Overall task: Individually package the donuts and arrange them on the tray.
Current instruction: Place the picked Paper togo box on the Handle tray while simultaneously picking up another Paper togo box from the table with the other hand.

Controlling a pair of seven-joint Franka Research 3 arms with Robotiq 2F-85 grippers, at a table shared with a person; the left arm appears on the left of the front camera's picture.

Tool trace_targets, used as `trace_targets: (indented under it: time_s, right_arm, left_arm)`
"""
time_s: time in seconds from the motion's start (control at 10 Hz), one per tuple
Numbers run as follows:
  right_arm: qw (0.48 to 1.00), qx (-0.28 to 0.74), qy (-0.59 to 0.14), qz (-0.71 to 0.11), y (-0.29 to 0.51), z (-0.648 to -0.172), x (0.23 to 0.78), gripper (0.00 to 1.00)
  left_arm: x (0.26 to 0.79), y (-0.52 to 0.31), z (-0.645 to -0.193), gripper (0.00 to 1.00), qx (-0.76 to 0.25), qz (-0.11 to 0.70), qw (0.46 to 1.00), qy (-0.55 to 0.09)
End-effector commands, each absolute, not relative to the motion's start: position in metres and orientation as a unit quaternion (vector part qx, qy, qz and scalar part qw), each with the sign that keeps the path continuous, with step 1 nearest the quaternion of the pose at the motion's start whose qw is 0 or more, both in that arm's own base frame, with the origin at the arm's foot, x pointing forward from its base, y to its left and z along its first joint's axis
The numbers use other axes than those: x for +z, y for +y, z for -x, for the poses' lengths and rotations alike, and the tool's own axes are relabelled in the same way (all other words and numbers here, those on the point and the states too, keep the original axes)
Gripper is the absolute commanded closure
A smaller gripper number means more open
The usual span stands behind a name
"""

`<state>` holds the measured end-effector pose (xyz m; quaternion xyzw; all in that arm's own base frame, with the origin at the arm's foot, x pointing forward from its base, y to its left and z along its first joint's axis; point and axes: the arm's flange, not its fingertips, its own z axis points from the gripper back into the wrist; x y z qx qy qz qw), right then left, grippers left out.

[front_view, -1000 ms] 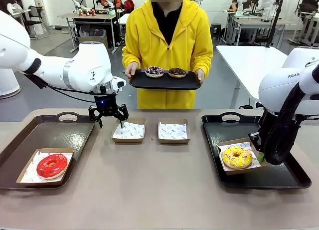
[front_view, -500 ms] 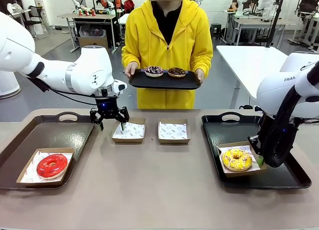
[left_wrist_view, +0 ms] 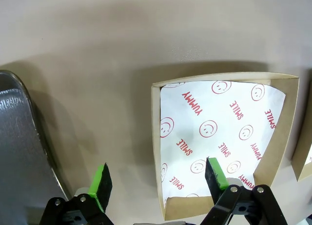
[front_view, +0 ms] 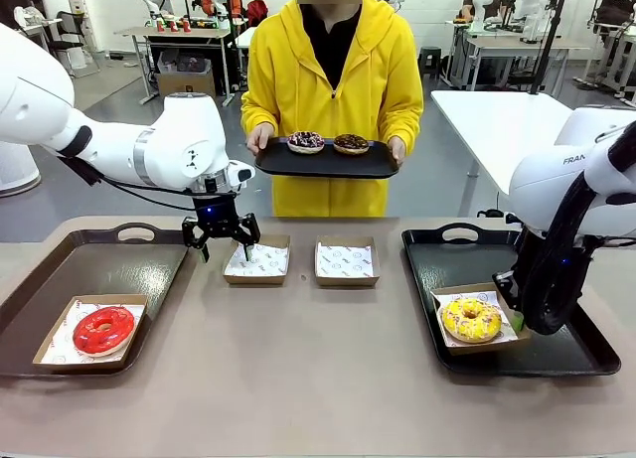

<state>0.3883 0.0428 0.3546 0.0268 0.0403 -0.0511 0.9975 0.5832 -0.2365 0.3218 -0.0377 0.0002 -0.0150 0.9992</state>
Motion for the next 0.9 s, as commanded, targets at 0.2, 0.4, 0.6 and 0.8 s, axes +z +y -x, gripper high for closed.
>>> trace_targets:
  time_s: [0.2, 0.4, 0.6, 0.8]
  right_arm:
    - [0.998, -0.044, 0.037, -0.024, 0.0448, -0.3822, 0.3513, 0.00]
    - [0.998, -0.045, 0.038, -0.029, 0.0444, -0.3822, 0.3509, 0.00]
    - [0.998, -0.045, 0.040, -0.031, 0.0440, -0.3827, 0.3506, 0.00]
    - [0.998, -0.045, 0.040, -0.032, 0.0439, -0.3830, 0.3509, 0.00]
  left_arm:
    - [0.3244, -0.2401, -0.5881, 0.00, -0.012, 0.050, 0.999, 0.003]
    - [0.3240, -0.2403, -0.5880, 0.00, -0.012, 0.050, 0.999, 0.005]
    - [0.3241, -0.2401, -0.5883, 0.00, -0.014, 0.052, 0.999, 0.007]
    - [0.3243, -0.2402, -0.5893, 0.00, -0.013, 0.054, 0.998, 0.008]
